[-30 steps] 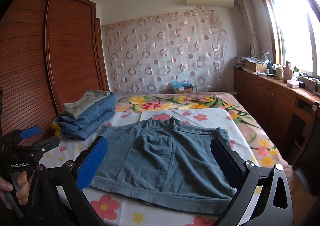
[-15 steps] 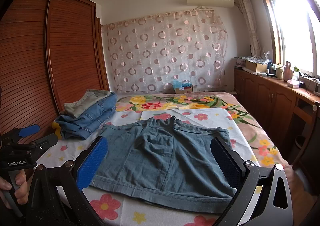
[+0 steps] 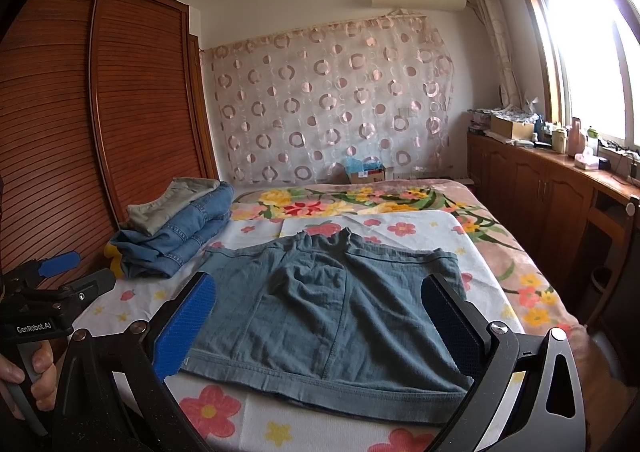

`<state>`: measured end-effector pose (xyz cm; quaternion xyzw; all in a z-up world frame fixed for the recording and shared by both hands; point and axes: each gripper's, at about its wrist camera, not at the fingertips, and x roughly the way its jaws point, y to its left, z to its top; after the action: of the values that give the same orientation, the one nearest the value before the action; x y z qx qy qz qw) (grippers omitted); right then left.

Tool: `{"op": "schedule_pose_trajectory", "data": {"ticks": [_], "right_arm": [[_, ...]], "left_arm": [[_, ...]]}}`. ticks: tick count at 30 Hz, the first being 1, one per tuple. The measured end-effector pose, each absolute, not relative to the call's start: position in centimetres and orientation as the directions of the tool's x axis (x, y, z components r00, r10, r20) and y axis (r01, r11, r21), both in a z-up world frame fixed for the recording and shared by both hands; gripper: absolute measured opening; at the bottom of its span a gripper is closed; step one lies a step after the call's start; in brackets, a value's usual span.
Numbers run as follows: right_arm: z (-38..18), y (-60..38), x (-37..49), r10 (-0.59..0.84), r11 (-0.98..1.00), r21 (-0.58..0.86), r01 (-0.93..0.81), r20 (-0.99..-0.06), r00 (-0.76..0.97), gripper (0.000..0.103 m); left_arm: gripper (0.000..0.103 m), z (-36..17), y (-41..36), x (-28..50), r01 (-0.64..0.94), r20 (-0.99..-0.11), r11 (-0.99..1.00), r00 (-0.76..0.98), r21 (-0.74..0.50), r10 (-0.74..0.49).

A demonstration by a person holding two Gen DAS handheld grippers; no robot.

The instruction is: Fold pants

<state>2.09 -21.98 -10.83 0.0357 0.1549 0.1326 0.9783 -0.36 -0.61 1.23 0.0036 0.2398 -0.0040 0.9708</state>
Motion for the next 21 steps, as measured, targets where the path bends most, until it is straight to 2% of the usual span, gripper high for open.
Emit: {"op": "schedule_pose_trajectory", "data": {"ticks": [21], "right_arm": [[-10.82,-22.11,2.02,0.271,0.962,0.111,-0.249,-0.292,0.917,0.103]], "left_arm": [[0.103,1.12,-0.47,-0.38,0.009,-0.465,1.0,0.885,0.001,-0.008]]}}
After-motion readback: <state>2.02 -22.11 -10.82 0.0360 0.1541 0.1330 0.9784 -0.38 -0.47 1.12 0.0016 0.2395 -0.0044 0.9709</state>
